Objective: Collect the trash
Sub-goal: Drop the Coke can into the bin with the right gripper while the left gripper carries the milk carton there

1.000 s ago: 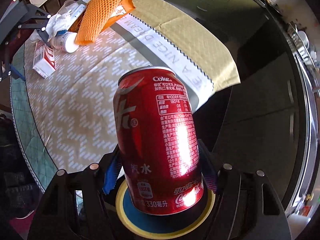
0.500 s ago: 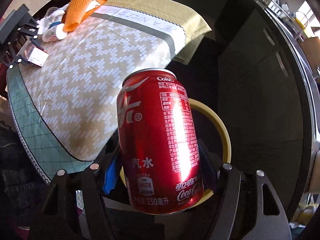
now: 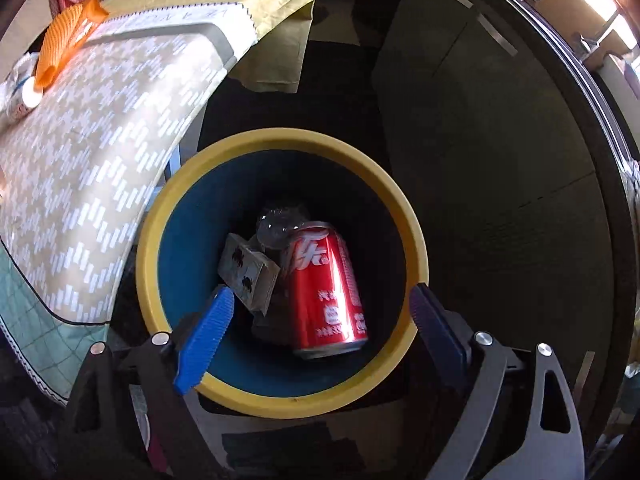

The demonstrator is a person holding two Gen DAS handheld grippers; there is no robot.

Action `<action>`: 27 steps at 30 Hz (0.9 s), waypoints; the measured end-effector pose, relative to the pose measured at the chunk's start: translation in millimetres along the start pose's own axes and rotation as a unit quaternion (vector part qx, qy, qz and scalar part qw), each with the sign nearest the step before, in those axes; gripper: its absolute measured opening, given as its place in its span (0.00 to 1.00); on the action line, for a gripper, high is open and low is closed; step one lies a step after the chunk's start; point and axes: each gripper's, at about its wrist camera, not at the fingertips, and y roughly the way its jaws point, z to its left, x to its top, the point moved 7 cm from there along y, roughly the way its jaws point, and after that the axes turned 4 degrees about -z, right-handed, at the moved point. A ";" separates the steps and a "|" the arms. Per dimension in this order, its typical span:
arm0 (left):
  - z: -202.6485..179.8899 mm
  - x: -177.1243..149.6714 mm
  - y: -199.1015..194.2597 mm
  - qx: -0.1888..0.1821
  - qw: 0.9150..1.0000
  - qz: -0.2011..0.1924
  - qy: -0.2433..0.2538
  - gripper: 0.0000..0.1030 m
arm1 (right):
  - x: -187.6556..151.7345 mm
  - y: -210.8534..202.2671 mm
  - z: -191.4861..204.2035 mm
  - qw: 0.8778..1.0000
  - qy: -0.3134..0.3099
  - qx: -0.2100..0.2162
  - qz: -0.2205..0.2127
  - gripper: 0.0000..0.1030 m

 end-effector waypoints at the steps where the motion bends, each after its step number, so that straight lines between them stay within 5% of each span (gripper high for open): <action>1: -2.2 7.0 0.8 -0.004 1.000 -0.006 0.000 0.35 | -1.5 -7.0 -4.0 1.000 0.010 0.004 -0.011 0.84; 10: -18.3 102.8 19.2 -0.015 0.998 -0.046 0.037 0.35 | -63.3 -76.5 -36.5 0.988 0.110 0.014 -0.104 0.80; 18: -37.6 207.8 64.7 -0.009 0.994 -0.070 0.081 0.35 | -124.6 -99.5 -45.8 0.982 0.150 0.017 -0.110 0.80; 22: -42.1 225.6 98.8 0.000 0.995 -0.048 0.082 0.54 | -136.2 -108.5 -49.1 0.983 0.150 0.020 -0.106 0.80; 27: -38.2 213.6 95.8 0.011 0.997 -0.032 0.073 0.54 | -125.1 -131.1 -43.4 0.983 0.132 0.018 -0.127 0.80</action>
